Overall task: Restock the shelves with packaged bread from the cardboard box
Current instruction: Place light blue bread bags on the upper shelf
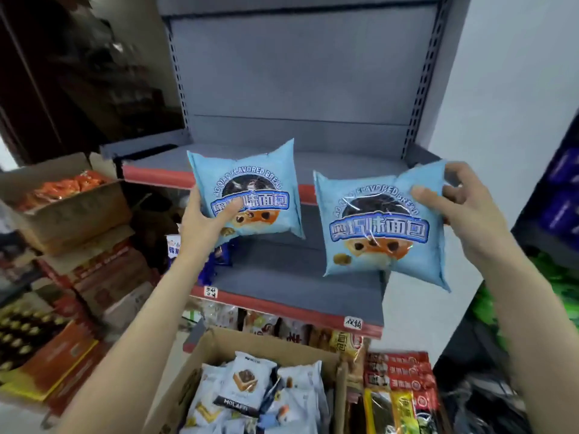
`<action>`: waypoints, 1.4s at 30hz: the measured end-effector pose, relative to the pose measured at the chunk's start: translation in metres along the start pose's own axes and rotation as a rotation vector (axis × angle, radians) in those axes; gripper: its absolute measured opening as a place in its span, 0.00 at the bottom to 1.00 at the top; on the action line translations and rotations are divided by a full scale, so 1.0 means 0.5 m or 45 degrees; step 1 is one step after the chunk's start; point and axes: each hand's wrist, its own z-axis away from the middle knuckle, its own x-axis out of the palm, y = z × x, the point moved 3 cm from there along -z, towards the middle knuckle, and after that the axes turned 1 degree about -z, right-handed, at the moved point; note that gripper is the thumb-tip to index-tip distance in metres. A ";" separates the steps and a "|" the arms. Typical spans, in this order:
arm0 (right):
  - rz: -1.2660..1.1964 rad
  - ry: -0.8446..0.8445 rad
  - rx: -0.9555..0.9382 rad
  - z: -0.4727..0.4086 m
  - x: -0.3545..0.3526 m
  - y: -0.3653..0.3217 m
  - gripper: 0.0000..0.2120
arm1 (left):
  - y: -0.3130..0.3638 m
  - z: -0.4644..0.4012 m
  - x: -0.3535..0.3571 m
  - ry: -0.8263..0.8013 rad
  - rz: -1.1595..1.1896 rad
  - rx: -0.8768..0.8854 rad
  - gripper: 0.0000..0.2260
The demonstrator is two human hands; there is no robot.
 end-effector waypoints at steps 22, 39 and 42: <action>0.466 0.280 0.113 -0.625 0.000 0.076 0.27 | 0.079 -0.350 0.257 -0.165 -0.419 0.253 0.34; 0.742 0.096 0.273 -0.631 -0.083 0.121 0.21 | 0.074 -0.399 0.575 -0.852 -0.359 0.001 0.47; 0.843 0.078 0.083 -0.589 -0.083 0.082 0.22 | 0.083 -0.371 0.616 -0.879 -0.431 -0.002 0.44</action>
